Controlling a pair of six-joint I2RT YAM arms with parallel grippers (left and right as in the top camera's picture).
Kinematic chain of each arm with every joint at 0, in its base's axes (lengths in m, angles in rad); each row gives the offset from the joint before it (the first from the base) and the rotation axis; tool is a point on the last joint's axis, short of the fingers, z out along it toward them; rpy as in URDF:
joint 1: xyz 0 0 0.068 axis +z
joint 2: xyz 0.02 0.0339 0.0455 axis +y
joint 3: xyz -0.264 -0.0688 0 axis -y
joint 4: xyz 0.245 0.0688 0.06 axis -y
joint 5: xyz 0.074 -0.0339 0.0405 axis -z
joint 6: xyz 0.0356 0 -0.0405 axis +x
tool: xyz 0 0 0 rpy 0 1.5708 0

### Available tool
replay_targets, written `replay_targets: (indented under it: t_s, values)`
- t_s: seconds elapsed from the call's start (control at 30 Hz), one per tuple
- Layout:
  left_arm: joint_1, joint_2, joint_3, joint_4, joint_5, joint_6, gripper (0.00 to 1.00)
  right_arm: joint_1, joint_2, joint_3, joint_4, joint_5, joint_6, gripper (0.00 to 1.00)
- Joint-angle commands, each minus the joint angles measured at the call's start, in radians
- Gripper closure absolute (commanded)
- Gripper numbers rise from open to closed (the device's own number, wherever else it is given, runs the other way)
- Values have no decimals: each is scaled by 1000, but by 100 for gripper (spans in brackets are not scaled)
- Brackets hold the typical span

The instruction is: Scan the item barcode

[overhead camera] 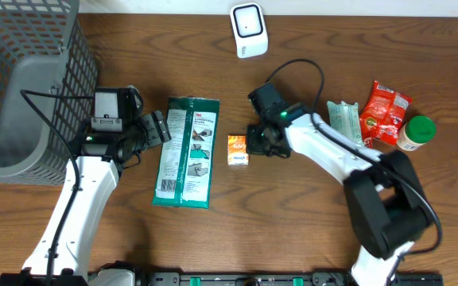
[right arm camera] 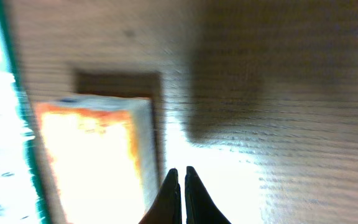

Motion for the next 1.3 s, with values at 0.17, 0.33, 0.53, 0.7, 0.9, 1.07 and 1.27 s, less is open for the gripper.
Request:
replay_targets:
  t_s: [0.17,0.33,0.53,0.7,0.9,1.07,1.27]
  values:
    - [3,4,-4,-3,-9,9,19,38,-39,15,7,-24,-16,99]
    - [3,4,-4,-3,-9,9,18,56,-39,0,21,20,-15,99]
    - [3,4,-4,-3,-9,9,19,62,-38,-21,56,55,-15,99]
    - [3,4,-4,-3,-9,9,19,62,-28,-21,59,72,-4,99]
    - [3,4,-4,-3,-9,9,19,63,-2,-21,61,56,0,99]
    - [3,4,-4,-3,-9,9,19,63,-2,-21,61,25,-1,99]
    - [3,4,-4,-3,-9,9,19,63,-3,-21,101,-47,-2,99]
